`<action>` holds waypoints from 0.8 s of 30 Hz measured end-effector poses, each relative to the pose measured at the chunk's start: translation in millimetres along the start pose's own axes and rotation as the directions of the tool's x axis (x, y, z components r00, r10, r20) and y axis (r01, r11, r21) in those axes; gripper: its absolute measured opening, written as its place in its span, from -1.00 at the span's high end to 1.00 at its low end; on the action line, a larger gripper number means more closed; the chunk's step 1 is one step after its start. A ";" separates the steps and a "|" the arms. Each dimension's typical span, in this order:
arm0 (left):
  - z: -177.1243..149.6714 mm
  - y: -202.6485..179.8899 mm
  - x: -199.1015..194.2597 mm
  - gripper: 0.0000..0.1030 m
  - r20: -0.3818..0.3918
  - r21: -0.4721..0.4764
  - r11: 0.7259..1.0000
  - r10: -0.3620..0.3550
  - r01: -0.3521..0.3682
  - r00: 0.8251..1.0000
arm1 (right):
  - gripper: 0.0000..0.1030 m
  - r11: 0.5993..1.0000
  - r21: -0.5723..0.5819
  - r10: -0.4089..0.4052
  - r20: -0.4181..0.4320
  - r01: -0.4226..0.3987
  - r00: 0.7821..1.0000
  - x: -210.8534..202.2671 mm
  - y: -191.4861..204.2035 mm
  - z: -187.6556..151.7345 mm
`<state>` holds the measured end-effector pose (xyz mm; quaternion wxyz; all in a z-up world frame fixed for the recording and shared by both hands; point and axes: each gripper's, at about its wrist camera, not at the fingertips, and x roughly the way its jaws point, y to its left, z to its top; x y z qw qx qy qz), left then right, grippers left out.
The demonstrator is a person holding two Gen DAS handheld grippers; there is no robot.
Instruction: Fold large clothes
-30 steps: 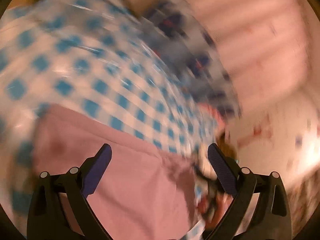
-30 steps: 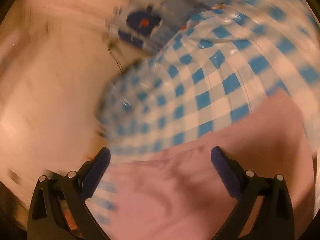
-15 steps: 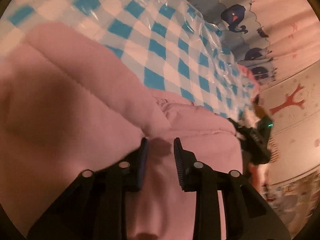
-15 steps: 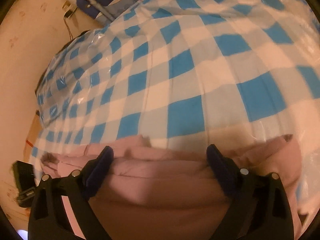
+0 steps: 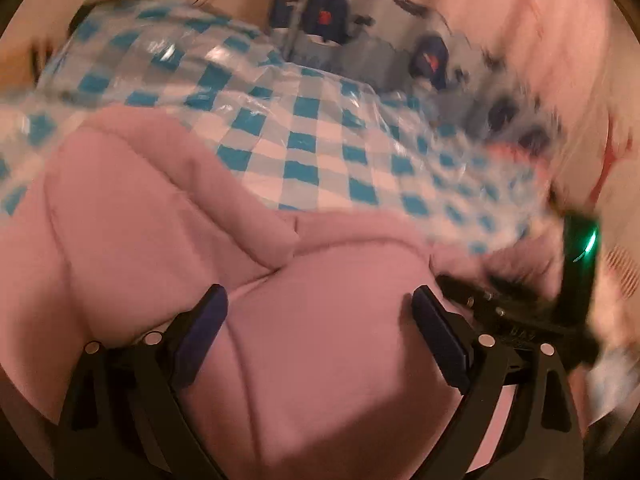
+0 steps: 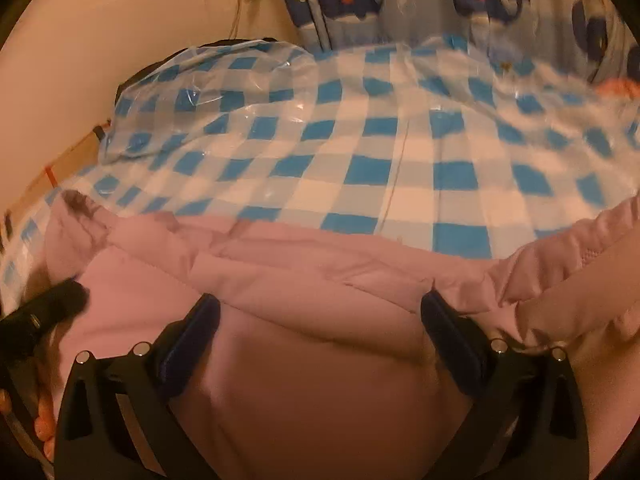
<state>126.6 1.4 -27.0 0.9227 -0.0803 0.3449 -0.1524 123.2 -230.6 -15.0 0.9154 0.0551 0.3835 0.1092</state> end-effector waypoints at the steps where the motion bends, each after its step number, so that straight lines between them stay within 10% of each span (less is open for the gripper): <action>1: -2.7 -4.0 4.5 -0.77 -0.010 0.022 0.999 0.028 -0.027 1.000 | -0.87 1.000 -0.015 -0.020 -0.010 0.020 1.000 4.3 2.1 -1.2; 6: 0.1 6.8 -14.9 -0.77 -0.042 -0.034 0.997 0.062 -0.064 0.997 | -0.86 0.996 0.077 0.046 -0.125 -0.037 0.991 -5.8 -14.2 15.9; 11: 6.5 41.6 -66.5 -0.77 0.090 -0.065 0.984 0.173 -0.167 0.981 | -0.86 0.988 -0.009 -0.149 0.136 0.151 0.979 -104.5 -34.2 0.2; 15: -5.6 79.7 -24.1 -0.77 -0.062 -0.193 0.973 0.119 -0.128 0.991 | -0.87 0.967 0.255 -0.007 -0.020 0.012 1.000 -56.1 -108.8 -42.3; 21: -9.9 76.7 -52.3 -0.77 -0.035 -0.181 0.970 0.160 -0.164 0.986 | -0.86 0.976 0.194 -0.085 -0.076 0.099 0.993 -65.1 -95.7 -24.9; 24: -10.6 84.5 -68.0 -0.77 0.005 -0.212 0.962 0.178 -0.173 0.984 | -0.86 0.992 0.122 -0.044 0.056 0.037 0.997 -100.5 -52.6 -3.9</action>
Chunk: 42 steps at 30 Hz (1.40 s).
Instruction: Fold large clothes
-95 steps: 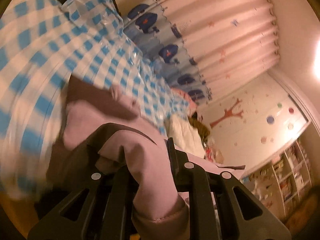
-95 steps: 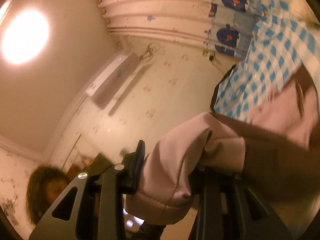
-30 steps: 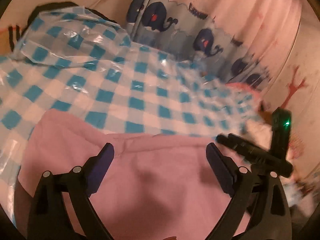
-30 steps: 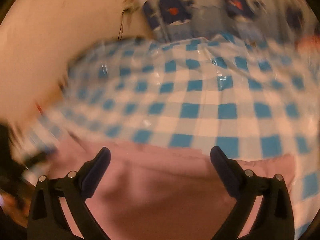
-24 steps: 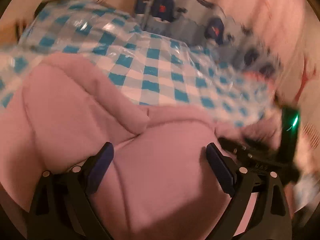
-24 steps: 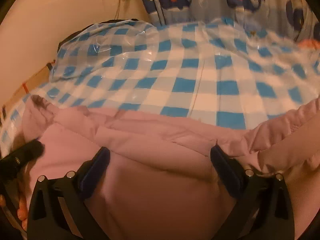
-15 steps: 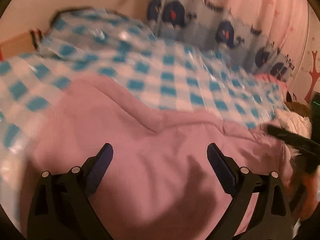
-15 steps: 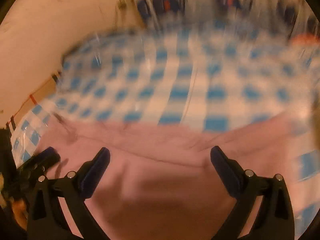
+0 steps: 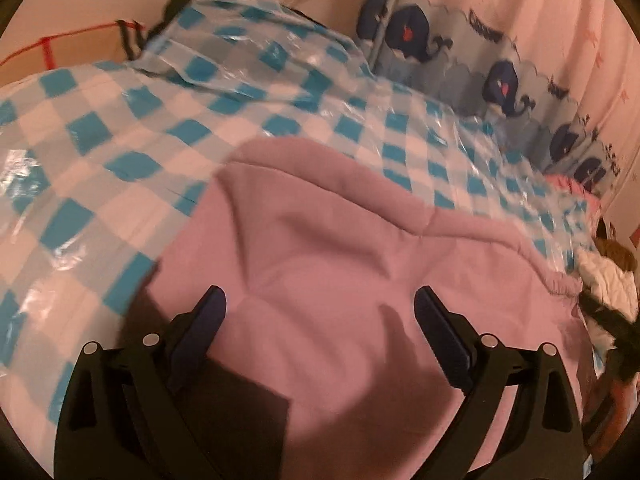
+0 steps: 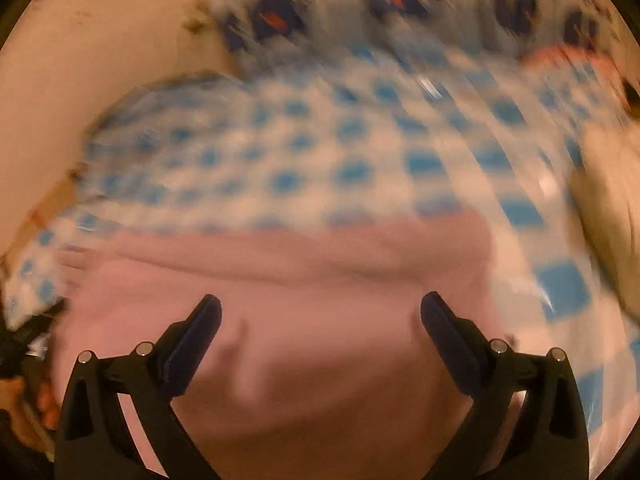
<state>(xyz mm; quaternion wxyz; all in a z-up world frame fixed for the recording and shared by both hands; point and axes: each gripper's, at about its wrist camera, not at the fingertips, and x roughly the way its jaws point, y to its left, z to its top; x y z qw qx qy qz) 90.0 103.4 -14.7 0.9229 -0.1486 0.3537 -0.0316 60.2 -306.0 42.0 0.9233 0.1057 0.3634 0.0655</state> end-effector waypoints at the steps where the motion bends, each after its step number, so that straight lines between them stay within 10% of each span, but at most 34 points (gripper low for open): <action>1: 1.4 3.1 3.0 -0.77 -0.009 -0.019 1.000 -0.004 0.004 1.000 | -0.86 0.998 -0.048 0.042 -0.001 -0.042 0.999 0.4 24.0 7.6; 5: -1.4 1.8 12.7 -0.77 -0.040 -0.007 1.000 0.011 -0.011 0.999 | -0.87 0.967 -0.223 0.086 -0.167 -0.122 0.982 65.5 107.7 7.5; 12: -7.6 1.8 23.6 -0.81 -0.056 0.014 1.000 0.017 -0.016 0.998 | -0.87 0.968 -0.206 0.074 -0.320 -0.146 0.945 107.0 95.2 -6.6; 17: -6.1 6.2 10.7 -0.81 -0.039 -0.015 1.000 -0.002 0.002 0.999 | -0.87 0.982 -0.190 -0.021 -0.049 0.011 0.999 2.6 51.5 -2.1; 19: -6.5 6.7 11.5 -0.81 -0.039 -0.022 1.000 -0.005 0.004 0.999 | -0.87 0.990 -0.101 -0.101 -0.068 0.094 0.993 3.9 4.8 -15.0; 21: -6.9 5.1 12.7 -0.81 -0.044 -0.039 0.999 -0.027 0.026 0.999 | -0.87 0.998 0.055 -0.007 -0.170 0.017 0.985 29.5 -45.5 -38.5; 26: -18.2 -1.7 -9.2 -0.81 -0.015 0.021 0.999 0.046 -0.045 0.999 | -0.86 0.989 -0.095 -0.135 -0.228 0.116 0.964 30.3 -10.2 -26.6; 33: -43.7 0.4 -83.5 -0.81 0.009 0.026 1.000 0.005 -0.005 1.000 | -0.86 0.999 0.049 0.011 -0.047 -0.009 0.999 -74.2 -17.4 -64.4; 36: -57.4 7.1 -112.6 -0.81 -0.029 0.009 0.994 -0.110 0.110 0.993 | -0.86 0.993 -0.080 0.084 -0.022 -0.086 0.996 -111.6 23.2 -89.1; 39: -68.5 34.2 -136.8 -0.81 -0.070 -0.125 0.962 -0.253 0.243 0.965 | -0.86 0.931 -0.145 0.320 -0.117 -0.335 0.940 -132.0 74.9 -118.7; 42: -79.1 68.2 -156.0 -0.81 -0.078 -0.278 0.913 -0.330 0.298 0.941 | -0.86 0.814 -0.076 0.547 -0.231 -0.575 0.805 -135.7 116.7 -144.2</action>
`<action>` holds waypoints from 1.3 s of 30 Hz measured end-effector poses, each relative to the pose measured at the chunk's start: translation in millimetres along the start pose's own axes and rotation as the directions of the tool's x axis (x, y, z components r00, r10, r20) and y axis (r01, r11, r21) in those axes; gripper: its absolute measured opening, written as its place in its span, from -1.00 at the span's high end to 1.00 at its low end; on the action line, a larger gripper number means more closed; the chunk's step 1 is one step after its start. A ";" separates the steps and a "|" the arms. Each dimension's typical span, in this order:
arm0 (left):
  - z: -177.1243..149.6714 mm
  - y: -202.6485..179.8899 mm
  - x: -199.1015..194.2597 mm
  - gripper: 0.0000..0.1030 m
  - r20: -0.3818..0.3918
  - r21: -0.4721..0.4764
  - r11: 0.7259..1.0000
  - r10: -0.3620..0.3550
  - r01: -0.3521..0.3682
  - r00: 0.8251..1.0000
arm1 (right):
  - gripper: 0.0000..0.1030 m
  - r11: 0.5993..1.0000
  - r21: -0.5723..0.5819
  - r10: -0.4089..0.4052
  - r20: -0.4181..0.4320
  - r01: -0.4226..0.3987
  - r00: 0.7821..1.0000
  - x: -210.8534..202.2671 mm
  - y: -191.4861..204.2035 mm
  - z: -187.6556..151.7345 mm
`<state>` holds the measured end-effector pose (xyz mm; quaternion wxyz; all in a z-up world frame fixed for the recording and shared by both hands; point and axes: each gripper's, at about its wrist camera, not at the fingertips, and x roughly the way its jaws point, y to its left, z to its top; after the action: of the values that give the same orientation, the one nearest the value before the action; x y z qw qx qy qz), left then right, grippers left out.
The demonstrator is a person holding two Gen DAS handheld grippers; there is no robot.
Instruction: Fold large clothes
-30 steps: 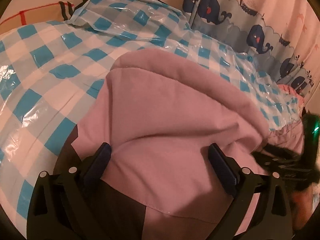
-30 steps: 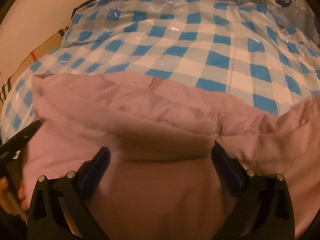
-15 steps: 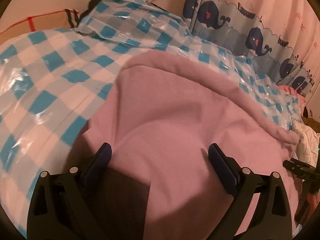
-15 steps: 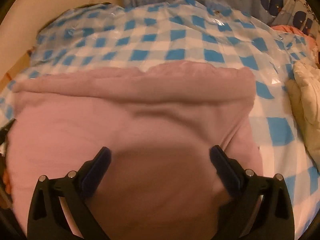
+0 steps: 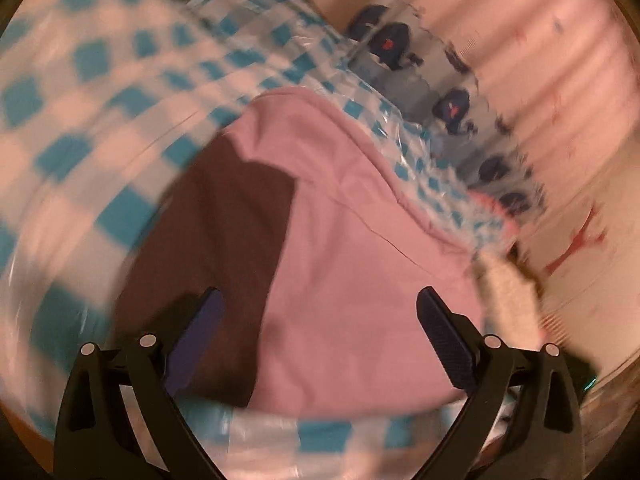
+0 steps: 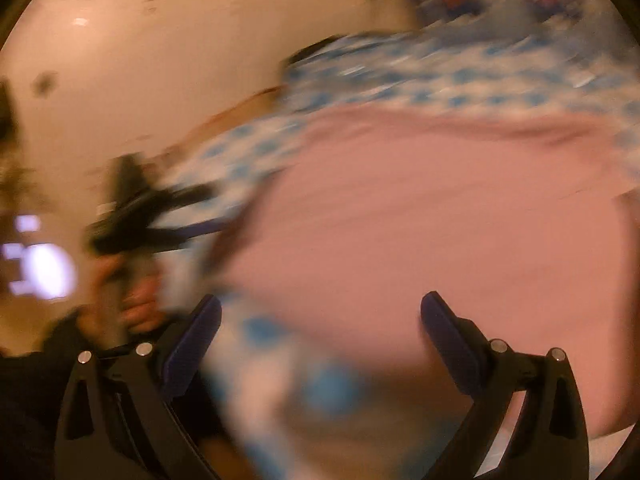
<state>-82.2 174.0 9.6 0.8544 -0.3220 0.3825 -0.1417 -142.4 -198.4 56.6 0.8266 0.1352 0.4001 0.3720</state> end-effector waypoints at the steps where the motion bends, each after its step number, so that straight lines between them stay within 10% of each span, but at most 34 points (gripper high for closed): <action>1: -1.8 6.8 -7.5 -0.81 0.002 -0.026 1.000 -0.009 0.009 1.000 | -0.86 0.993 0.047 0.112 -0.030 -0.111 0.993 12.4 7.8 -6.0; 4: -10.5 28.0 -30.8 -0.81 0.007 -0.109 0.993 -0.051 0.051 0.999 | -0.86 0.931 0.215 0.314 -0.057 -0.296 0.948 49.8 11.0 -19.8; 8: -22.5 41.3 -40.7 -0.81 -0.010 -0.165 0.982 -0.091 0.088 0.996 | -0.86 0.870 0.363 0.374 -0.040 -0.335 0.927 102.4 0.5 -24.3; 24: -40.7 32.2 45.7 -0.81 -0.068 -0.275 0.942 -0.217 0.191 0.974 | -0.89 0.772 0.495 0.345 0.202 -0.399 0.917 107.7 -7.9 22.5; 30: -22.0 26.0 95.6 -0.82 0.008 -0.338 0.934 -0.119 0.115 0.993 | -0.89 0.749 0.487 0.391 0.220 -0.448 0.893 97.4 -16.9 27.6; 35: -3.0 28.7 107.4 -0.82 0.070 -0.364 0.928 -0.055 0.077 0.996 | -0.89 0.761 0.466 0.450 0.122 -0.451 0.885 88.1 -10.0 22.9; 39: -10.2 19.9 109.5 -0.47 0.115 -0.268 0.963 0.011 0.020 0.993 | -0.89 0.956 0.190 0.197 0.152 -0.224 0.969 16.5 -0.2 65.0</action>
<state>-16.8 131.0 -70.2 0.8231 -0.4434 0.3475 -0.0716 -86.1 -181.8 89.0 0.7885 0.2859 0.3643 0.4048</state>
